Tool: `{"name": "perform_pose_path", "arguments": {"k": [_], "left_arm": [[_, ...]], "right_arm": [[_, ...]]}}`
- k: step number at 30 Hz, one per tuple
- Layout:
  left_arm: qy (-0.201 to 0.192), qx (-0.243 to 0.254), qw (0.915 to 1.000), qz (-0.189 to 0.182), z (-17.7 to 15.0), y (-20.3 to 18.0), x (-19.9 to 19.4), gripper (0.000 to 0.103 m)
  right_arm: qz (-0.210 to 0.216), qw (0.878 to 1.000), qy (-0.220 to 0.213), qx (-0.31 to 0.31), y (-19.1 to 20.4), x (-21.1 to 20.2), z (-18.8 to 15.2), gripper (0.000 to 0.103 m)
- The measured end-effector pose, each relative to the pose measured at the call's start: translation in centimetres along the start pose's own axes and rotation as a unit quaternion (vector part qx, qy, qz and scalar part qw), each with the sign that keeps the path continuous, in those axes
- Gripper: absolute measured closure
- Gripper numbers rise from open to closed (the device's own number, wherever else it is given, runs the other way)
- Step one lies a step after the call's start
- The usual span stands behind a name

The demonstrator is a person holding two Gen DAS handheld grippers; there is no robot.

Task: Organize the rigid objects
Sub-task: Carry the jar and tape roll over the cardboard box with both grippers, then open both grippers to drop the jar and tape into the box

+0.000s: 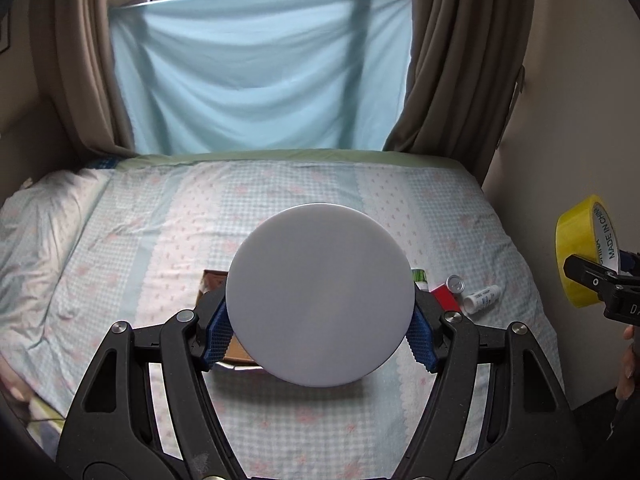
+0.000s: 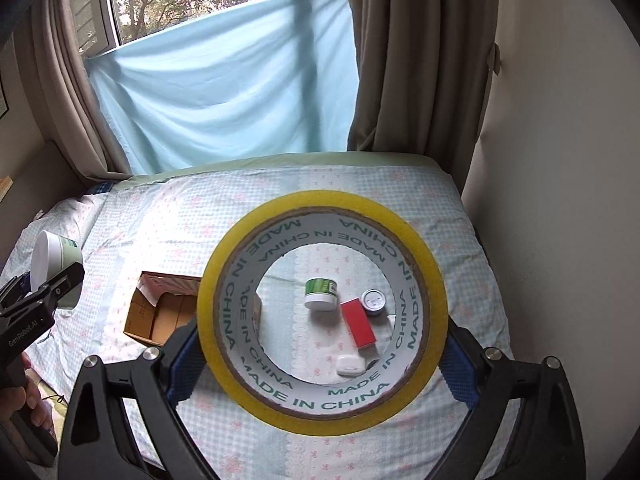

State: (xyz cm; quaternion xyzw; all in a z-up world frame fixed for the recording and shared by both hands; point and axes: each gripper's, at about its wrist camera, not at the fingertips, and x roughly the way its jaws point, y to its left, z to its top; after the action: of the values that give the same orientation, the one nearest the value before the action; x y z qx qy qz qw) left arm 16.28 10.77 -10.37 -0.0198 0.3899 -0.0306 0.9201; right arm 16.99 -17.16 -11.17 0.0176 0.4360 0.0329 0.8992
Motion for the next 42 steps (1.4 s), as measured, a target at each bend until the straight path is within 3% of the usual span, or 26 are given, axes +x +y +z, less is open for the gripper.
{"name": "perform_pose_path", "arguments": {"k": [7, 16, 29, 37, 42], "left_arm": [[0.026, 0.013, 0.9995, -0.015, -0.4, 8.2, 2.1, 0.035], [0.082, 0.020, 0.9962, -0.023, -1.4, 14.8, 8.1, 0.035], [0.191, -0.001, 0.9815, -0.016, -2.4, 16.9, 22.7, 0.035], [0.278, -0.002, 0.9605, -0.004, -6.0, 16.2, 33.2, 0.035], [0.320, 0.009, 0.9473, -0.003, -8.0, 15.3, 37.1, 0.035]], "right_arm": [[0.007, 1.000, 0.019, 0.003, 9.3, 1.7, -0.8, 0.007], [0.032, 0.997, 0.066, 0.009, 16.4, 8.7, -1.7, 0.007], [0.052, 0.985, 0.152, -0.060, 20.3, 22.1, -3.1, 0.007], [0.072, 0.967, 0.220, -0.104, 20.8, 31.6, -6.0, 0.007], [0.085, 0.960, 0.248, -0.095, 20.1, 35.4, -7.5, 0.007]]}}
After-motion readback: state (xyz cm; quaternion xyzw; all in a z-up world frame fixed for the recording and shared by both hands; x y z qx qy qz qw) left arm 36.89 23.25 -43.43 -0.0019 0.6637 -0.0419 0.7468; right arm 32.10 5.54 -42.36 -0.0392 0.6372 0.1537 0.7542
